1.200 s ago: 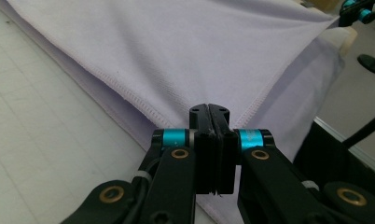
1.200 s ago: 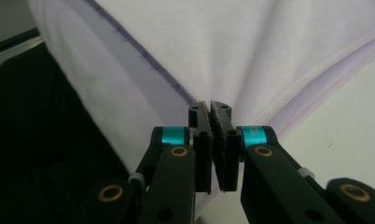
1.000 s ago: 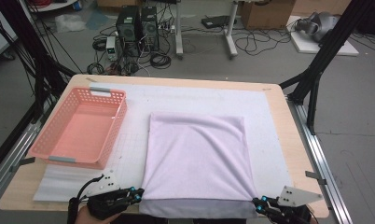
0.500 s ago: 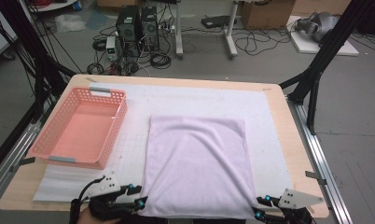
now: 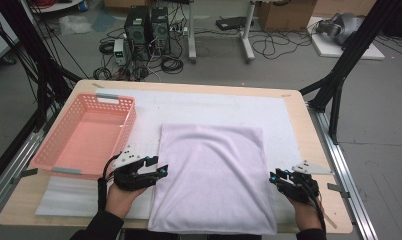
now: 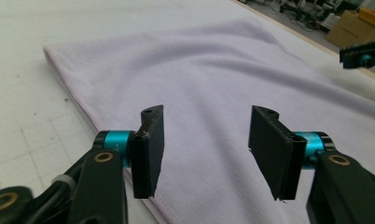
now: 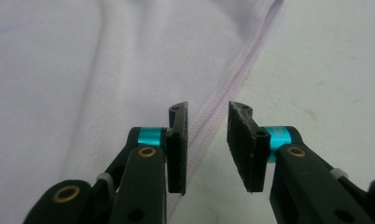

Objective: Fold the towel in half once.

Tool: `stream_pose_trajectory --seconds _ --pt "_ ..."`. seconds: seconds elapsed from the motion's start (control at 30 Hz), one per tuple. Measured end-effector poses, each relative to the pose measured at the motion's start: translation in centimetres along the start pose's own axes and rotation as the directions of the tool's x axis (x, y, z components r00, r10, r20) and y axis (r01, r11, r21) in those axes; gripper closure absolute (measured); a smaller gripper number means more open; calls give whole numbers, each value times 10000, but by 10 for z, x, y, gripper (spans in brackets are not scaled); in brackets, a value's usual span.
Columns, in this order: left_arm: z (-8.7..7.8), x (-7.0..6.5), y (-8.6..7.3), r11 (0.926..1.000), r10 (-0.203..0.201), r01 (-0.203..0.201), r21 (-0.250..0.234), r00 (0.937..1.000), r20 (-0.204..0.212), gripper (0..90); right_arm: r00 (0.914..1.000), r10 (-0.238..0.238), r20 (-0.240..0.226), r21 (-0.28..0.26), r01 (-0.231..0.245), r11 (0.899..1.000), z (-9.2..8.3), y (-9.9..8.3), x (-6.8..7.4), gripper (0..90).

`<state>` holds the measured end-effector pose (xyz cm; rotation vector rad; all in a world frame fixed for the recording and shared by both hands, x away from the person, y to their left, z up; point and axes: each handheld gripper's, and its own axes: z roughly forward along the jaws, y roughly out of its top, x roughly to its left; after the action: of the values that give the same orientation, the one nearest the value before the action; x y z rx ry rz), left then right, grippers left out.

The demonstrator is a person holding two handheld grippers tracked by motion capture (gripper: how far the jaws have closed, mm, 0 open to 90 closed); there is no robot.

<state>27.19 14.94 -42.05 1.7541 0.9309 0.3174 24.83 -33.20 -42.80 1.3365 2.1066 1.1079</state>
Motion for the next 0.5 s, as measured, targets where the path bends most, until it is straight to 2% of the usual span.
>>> stream_pose_trajectory --seconds 0.1,0.23,0.3,0.33,0.37,0.4,0.5 --pt "5 6 1 9998 -213 213 5 9997 -125 413 10000 -35 -69 420 38 9991 17 3 1 690" --pt "9 13 4 9993 -369 368 -45 9990 -247 397 9998 -131 -156 771 143 9969 29 6 4 712" --pt "10 16 5 9988 -487 484 -112 9984 -288 397 9999 -84 -139 1078 99 9941 36 7 3 747" --pt "11 17 5 9985 -536 533 -113 9982 -275 396 9999 25 -128 1039 -11 9946 37 8 2 777" --pt "12 18 6 9987 -501 499 -88 9984 -278 397 9996 130 -256 1126 -101 9936 37 9 0 836" --pt "14 18 6 9989 -466 464 -58 9984 -322 397 9991 79 -417 1221 -28 9925 38 10 0 853" --pt "19 20 9 9991 -420 419 -42 9983 -406 398 9985 -552 -64 1435 556 9881 34 13 4 869"
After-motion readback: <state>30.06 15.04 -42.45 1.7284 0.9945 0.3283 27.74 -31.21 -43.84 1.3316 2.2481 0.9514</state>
